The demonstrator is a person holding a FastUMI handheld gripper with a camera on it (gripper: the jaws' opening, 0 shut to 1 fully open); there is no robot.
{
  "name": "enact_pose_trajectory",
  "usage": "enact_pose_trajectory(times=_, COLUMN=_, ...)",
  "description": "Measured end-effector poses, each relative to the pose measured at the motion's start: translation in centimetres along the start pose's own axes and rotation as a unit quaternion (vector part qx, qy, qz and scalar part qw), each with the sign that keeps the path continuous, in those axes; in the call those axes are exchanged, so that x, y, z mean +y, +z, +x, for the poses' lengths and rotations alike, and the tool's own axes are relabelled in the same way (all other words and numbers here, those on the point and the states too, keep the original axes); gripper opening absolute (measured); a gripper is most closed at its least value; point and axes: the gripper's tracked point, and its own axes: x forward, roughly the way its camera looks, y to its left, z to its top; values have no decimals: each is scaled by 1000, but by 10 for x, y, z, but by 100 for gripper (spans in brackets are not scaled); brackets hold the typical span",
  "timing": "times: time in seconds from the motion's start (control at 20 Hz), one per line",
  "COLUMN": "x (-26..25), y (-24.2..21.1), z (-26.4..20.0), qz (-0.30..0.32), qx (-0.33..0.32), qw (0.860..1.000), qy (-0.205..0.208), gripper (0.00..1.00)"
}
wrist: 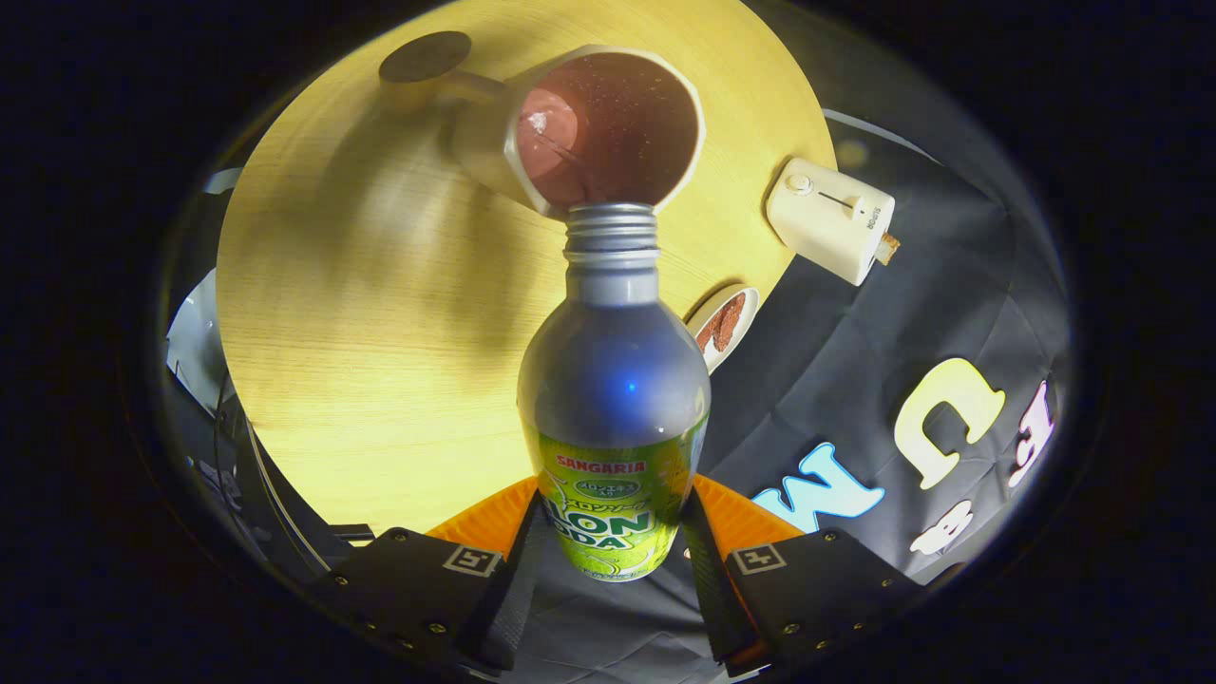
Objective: Take the bottle from table, then pour the juice into the cup, finally place the bottle on the coaster
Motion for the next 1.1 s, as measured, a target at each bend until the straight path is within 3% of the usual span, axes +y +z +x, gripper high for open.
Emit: enact_pose_trajectory(times=1.1, x=-2, y=2, z=-9, qz=0, qx=-7, qw=1000, qy=-12, gripper=73)
